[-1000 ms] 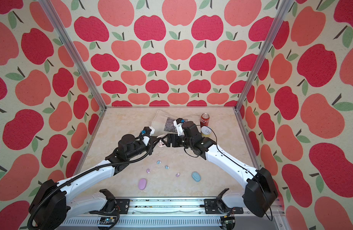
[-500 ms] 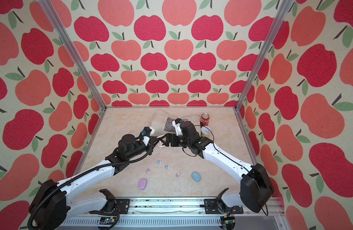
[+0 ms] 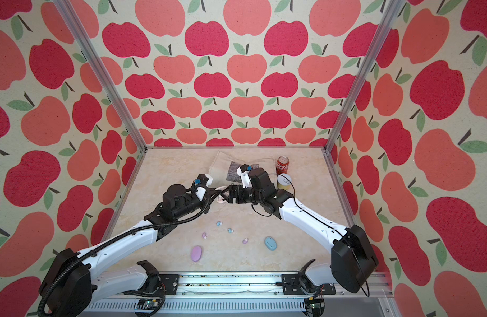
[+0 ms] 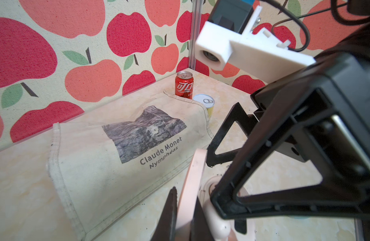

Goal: Insert wireless bluetooth earbuds into charging case
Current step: Insert the wireless bluetooth earbud into the charging case.

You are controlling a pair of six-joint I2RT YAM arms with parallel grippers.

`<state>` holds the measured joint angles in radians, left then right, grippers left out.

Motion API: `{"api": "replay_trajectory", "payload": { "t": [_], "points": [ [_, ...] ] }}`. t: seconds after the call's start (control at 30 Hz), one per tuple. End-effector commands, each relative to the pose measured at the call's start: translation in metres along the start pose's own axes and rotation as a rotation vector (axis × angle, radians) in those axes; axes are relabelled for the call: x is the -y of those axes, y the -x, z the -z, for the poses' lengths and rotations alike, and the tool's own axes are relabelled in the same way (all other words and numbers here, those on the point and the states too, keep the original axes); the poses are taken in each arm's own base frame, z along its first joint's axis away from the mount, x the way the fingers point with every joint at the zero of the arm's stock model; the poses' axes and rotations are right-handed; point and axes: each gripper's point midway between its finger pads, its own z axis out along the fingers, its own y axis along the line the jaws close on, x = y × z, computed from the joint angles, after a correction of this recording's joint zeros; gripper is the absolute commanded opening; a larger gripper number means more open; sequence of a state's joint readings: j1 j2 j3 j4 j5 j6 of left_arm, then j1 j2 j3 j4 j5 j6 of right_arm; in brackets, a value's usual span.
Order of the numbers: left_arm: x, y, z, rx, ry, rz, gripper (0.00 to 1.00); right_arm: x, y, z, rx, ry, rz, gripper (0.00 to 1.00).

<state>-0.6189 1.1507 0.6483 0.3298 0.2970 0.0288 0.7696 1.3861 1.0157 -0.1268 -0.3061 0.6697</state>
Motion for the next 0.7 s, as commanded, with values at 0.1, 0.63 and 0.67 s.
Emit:
{"api": "replay_trajectory", "payload": {
  "t": [0.1, 0.63, 0.67],
  "points": [
    [0.003, 0.039, 0.006, 0.095, -0.02, -0.037, 0.0, -0.004, -0.015, 0.004, -0.033, 0.018, 0.036, 0.9],
    [0.004, 0.036, 0.003, 0.077, -0.03, -0.041, 0.0, -0.009, 0.013, 0.024, 0.069, -0.002, 0.023, 0.9],
    [0.004, 0.036, 0.003, 0.078, -0.033, -0.041, 0.0, -0.007, 0.015, 0.025, 0.074, -0.007, 0.022, 0.9]
  ]
}}
